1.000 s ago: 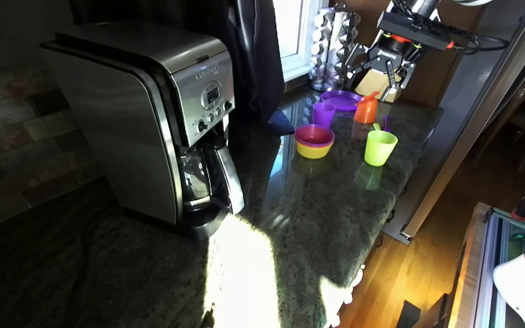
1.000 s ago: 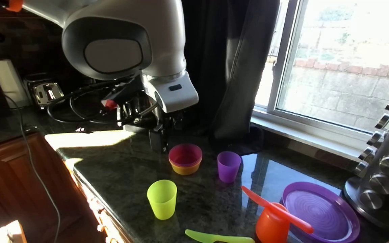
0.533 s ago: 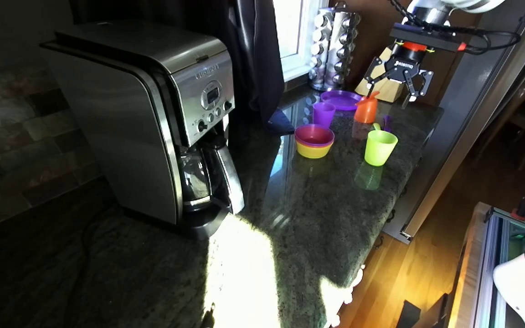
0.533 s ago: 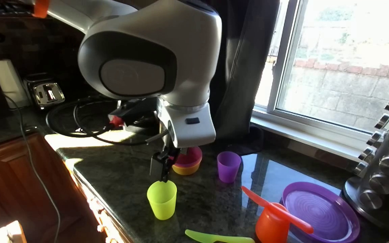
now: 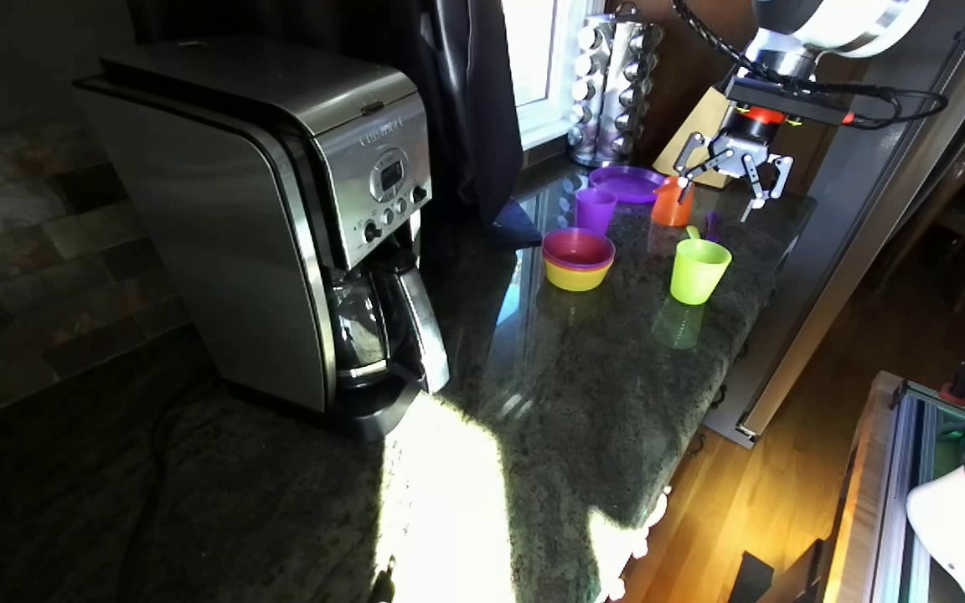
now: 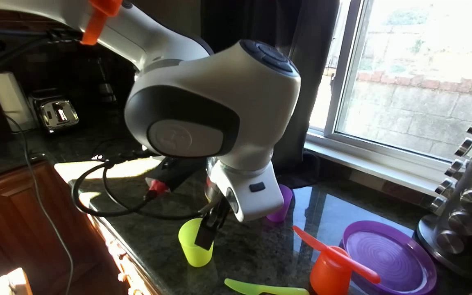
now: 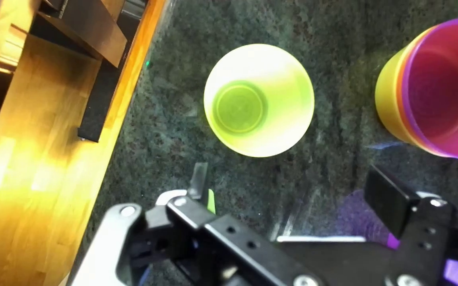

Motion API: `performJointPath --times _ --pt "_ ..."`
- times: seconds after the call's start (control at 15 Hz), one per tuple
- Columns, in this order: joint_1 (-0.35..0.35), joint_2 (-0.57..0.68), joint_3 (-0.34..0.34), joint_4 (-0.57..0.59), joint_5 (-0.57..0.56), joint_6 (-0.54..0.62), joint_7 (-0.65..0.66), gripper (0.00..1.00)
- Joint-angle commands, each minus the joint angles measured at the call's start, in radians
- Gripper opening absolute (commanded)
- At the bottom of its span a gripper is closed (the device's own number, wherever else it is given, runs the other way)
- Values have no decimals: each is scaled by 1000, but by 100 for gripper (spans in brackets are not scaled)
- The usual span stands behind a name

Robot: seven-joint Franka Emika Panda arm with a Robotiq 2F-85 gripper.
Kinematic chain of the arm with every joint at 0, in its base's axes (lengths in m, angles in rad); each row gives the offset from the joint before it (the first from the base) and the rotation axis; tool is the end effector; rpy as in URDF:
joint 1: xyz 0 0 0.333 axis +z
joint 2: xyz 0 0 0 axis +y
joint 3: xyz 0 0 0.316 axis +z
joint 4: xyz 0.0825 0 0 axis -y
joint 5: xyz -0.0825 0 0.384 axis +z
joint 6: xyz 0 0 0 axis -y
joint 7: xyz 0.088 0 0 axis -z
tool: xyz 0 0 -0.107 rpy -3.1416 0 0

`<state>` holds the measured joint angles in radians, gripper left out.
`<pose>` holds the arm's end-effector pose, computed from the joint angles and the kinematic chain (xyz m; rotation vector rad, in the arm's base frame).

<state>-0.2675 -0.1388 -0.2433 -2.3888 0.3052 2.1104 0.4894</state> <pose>0.4102 -0.2137 0.3624 -2.3742 1.5768 0.2050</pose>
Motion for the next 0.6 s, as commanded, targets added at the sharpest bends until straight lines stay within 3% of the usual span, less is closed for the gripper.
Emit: performJointPath --times 0.0,0.53 --pt "-9 71 -29 41 54 -39 -98 100" --pt "-14 212 -40 112 83 -107 -101 100"
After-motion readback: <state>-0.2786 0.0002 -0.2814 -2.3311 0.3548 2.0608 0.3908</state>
